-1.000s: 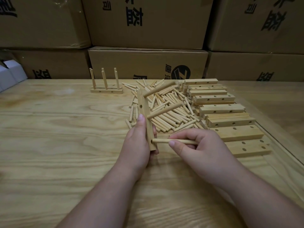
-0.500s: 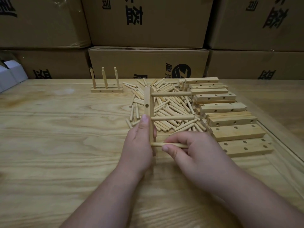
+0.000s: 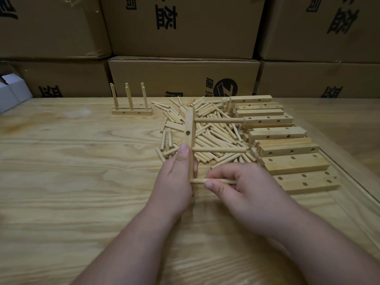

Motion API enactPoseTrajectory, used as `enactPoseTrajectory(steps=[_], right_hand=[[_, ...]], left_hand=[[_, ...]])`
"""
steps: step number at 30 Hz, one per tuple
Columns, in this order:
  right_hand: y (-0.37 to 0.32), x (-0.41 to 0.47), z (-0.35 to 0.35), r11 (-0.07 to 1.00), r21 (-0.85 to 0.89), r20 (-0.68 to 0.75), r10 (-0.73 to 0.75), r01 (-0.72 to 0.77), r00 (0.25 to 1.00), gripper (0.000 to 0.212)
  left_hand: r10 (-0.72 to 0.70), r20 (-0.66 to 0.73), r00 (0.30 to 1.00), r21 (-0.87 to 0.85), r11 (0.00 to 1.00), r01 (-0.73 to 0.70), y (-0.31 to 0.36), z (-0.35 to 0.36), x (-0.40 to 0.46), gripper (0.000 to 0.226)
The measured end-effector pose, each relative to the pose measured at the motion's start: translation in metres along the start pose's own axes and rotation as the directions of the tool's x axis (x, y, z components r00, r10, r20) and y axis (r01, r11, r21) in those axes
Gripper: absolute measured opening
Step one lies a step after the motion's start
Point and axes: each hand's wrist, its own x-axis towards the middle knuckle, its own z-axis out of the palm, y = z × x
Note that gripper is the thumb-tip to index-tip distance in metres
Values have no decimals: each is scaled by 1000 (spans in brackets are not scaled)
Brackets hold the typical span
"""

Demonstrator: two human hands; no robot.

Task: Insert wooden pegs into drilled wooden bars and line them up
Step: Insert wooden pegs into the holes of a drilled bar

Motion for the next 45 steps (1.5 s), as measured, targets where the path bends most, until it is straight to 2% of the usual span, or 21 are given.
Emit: enactPoseTrajectory(steps=[3, 6, 9, 11, 13, 16, 22, 24, 26, 28, 31, 33, 35, 40, 43, 45], right_hand=[[0, 1, 1, 1000, 9, -3, 7, -7, 1000, 19], [-3, 1, 6, 997, -80, -21, 8, -9, 1000, 9], [-8, 0, 8, 992, -123, -81, -21, 11, 997, 25], [-8, 1, 7, 994, -108, -68, -22, 14, 997, 23], [-2, 2, 4, 999, -53, -21, -7, 6, 1000, 10], [1, 1, 2, 1000, -19, -2, 6, -6, 1000, 18], [-7, 0, 12, 993, -113, -86, -28, 18, 996, 18], [-8, 0, 15, 1000, -13, -123, -5, 3, 992, 16], [-5, 0, 15, 974, 222, -147, 70, -36, 987, 11], [-1, 0, 11, 903, 426, -177, 144, -56, 974, 25], [2, 1, 7, 819, 573, -247, 219, -40, 944, 46], [2, 1, 8, 833, 551, -262, 234, -54, 936, 48], [1, 2, 12, 872, 481, -257, 235, -87, 937, 40], [4, 6, 21, 892, 423, -178, 254, -159, 951, 11], [3, 12, 23, 857, 487, -127, 261, -169, 957, 10], [3, 18, 23, 866, 463, -102, 262, -187, 960, 8]], left_hand=[[5, -8, 1000, -1, 1000, -5, 2, 0, 0, 71], [26, -70, 997, -9, 1000, -27, 3, 3, -1, 63], [38, -103, 994, -34, 999, -42, 3, 5, -1, 59], [10, -72, 997, -47, 999, -14, 3, 4, -1, 59], [-16, -15, 1000, -39, 999, 15, 3, 2, 0, 62], [-6, 10, 1000, -18, 1000, 7, 4, 0, -1, 63], [-1, -105, 995, -75, 997, -7, 1, 5, -1, 61], [-21, -111, 994, -130, 992, 6, 0, 5, -2, 58], [-36, -97, 995, -161, 987, 20, -2, 5, -1, 54], [-20, -92, 996, -198, 980, 1, -3, 4, 0, 48], [-13, -80, 997, -300, 954, -12, -2, 4, 4, 42], [-33, -63, 997, -412, 911, 4, -2, 3, 7, 40], [-54, -33, 998, -474, 880, 32, -3, 2, 9, 43], [-58, 74, 996, -510, 856, 88, -9, 1, 9, 41], [-46, 145, 988, -488, 865, 112, -9, 1, 8, 42], [-53, 167, 985, -489, 862, 130, -9, 0, 9, 42]])
